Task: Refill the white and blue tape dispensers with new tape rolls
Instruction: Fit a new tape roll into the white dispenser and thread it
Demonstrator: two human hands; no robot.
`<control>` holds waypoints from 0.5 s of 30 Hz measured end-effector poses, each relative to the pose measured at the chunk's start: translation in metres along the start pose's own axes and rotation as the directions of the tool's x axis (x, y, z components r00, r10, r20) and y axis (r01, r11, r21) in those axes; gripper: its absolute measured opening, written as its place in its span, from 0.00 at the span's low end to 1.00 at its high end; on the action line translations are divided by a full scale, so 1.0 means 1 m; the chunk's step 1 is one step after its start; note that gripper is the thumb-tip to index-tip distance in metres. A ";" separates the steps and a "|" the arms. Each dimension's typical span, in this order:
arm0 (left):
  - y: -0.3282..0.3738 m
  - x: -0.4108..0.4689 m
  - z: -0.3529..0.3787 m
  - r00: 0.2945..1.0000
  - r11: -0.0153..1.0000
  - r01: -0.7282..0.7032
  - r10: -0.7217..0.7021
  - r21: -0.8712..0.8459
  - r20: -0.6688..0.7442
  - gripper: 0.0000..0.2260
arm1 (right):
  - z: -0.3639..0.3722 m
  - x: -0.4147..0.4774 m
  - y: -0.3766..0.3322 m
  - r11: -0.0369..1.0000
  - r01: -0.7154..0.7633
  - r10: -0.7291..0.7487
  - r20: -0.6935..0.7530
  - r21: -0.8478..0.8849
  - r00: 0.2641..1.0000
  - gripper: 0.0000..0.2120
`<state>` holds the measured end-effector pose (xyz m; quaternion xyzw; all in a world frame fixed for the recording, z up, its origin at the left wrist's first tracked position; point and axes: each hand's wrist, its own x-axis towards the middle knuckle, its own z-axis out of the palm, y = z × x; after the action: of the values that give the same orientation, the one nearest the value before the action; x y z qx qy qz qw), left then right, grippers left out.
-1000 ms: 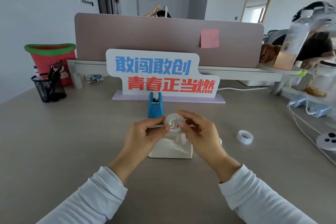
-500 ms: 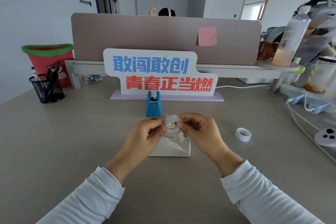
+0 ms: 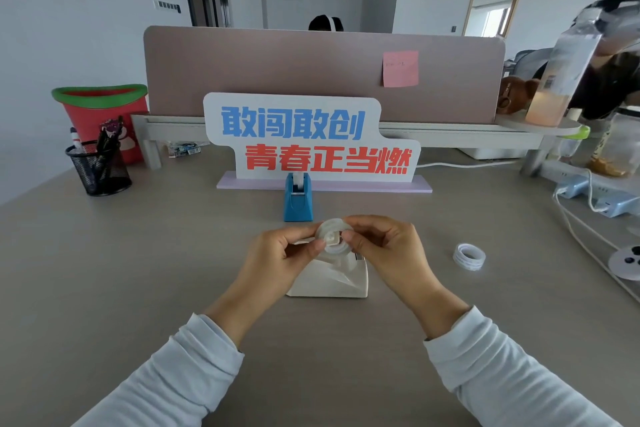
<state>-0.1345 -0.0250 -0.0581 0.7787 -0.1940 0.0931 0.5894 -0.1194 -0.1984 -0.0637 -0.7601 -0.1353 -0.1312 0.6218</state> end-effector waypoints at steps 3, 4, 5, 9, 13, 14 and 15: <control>0.001 0.000 0.000 1.000 1.000 0.021 -0.021 -0.002 -0.002 0.10 | 0.000 0.000 0.000 1.000 0.005 -0.005 -0.002 0.007 1.000 0.09; 0.001 0.000 0.001 1.000 1.000 0.029 -0.029 -0.006 -0.004 0.10 | 0.000 0.000 0.000 1.000 0.005 -0.005 -0.001 0.003 1.000 0.09; 0.002 0.000 0.001 0.999 0.999 0.032 -0.032 -0.012 -0.008 0.09 | 0.001 0.000 0.000 1.000 0.005 -0.005 0.001 0.000 1.000 0.09; 0.002 0.000 0.002 0.998 0.999 0.039 -0.040 -0.030 -0.043 0.09 | 0.001 -0.001 0.000 1.000 0.011 -0.011 0.006 -0.002 1.000 0.09; 0.001 0.000 0.003 0.996 0.999 0.047 -0.048 -0.013 -0.069 0.09 | 0.001 -0.001 -0.002 1.000 0.017 -0.016 0.018 -0.019 1.000 0.09; 0.001 -0.001 0.003 0.997 0.999 0.044 -0.045 -0.012 -0.068 0.09 | 0.000 -0.001 -0.002 1.000 0.017 -0.016 0.016 -0.022 1.000 0.09; 0.002 -0.001 0.003 0.997 0.999 0.041 -0.043 -0.022 -0.063 0.10 | 0.000 -0.001 -0.002 1.000 0.018 -0.018 0.014 -0.022 1.000 0.09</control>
<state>-0.1367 -0.0285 -0.0579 0.7732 -0.1596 0.1035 0.6050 -0.1214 -0.1979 -0.0621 -0.7665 -0.1452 -0.1328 0.6114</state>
